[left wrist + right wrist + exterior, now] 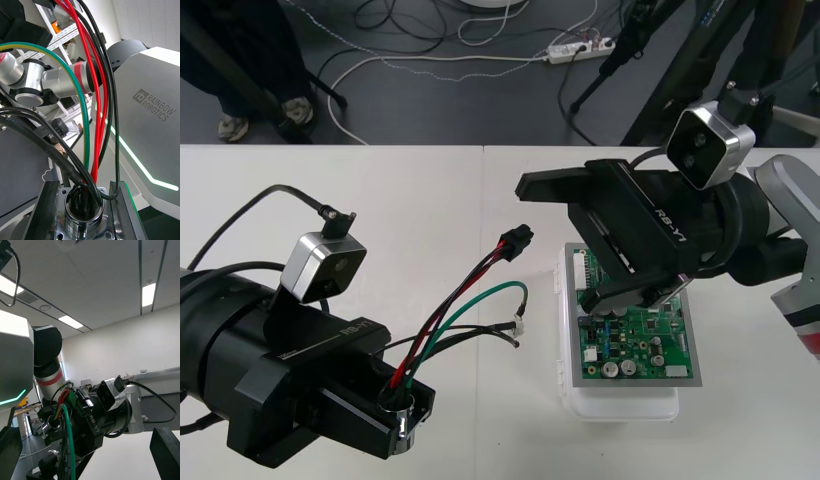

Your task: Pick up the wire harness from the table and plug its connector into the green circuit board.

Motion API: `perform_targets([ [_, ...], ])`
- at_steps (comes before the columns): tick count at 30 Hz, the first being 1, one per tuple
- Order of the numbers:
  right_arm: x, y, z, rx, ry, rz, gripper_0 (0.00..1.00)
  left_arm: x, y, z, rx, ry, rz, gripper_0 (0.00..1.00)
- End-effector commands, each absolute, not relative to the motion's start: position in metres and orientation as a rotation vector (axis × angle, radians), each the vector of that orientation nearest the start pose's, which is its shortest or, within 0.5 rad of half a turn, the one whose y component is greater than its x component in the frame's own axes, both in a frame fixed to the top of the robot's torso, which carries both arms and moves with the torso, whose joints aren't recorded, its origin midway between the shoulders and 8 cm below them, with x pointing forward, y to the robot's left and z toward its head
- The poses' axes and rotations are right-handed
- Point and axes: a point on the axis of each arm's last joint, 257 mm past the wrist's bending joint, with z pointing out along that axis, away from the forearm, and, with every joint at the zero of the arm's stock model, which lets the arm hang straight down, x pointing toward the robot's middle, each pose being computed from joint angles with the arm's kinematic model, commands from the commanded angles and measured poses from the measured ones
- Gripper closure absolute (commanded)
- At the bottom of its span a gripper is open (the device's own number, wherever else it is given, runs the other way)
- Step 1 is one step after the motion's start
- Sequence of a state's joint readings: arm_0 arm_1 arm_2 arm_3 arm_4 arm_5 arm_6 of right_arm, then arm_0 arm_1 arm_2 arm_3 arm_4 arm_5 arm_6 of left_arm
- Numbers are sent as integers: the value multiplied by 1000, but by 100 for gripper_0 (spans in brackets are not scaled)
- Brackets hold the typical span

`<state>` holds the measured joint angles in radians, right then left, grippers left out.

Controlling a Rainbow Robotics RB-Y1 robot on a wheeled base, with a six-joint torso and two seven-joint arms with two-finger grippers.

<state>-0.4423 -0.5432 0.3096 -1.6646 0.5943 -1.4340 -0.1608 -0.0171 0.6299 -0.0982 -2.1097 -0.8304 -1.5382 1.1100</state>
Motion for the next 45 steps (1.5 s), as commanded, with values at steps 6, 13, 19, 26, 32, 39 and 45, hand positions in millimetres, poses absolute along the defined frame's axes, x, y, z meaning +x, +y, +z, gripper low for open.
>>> perform_targets([
  [6, 255, -9, 36, -1209, 679, 1741, 0, 147, 57, -42, 1242, 1539, -2079, 100],
  [13, 251, -9, 43, -1197, 668, 1773, 0, 148, 57, -42, 1241, 1539, -2076, 100],
  [19, 246, -5, 46, -1195, 656, 1798, 0, 148, 57, -42, 1241, 1537, -2078, 100],
  [26, 240, 1, 46, -1195, 663, 1826, 0, 147, 57, -42, 1241, 1537, -2080, 100],
  [32, 239, 2, 47, -1194, 667, 1832, 0, 148, 57, -41, 1241, 1536, -2080, 100],
  [39, 238, 2, 46, -1195, 666, 1833, 0, 147, 57, -42, 1241, 1536, -2081, 100],
  [45, 234, 1, 48, -1207, 654, 1834, 0, 147, 57, -42, 1241, 1536, -2081, 100],
])
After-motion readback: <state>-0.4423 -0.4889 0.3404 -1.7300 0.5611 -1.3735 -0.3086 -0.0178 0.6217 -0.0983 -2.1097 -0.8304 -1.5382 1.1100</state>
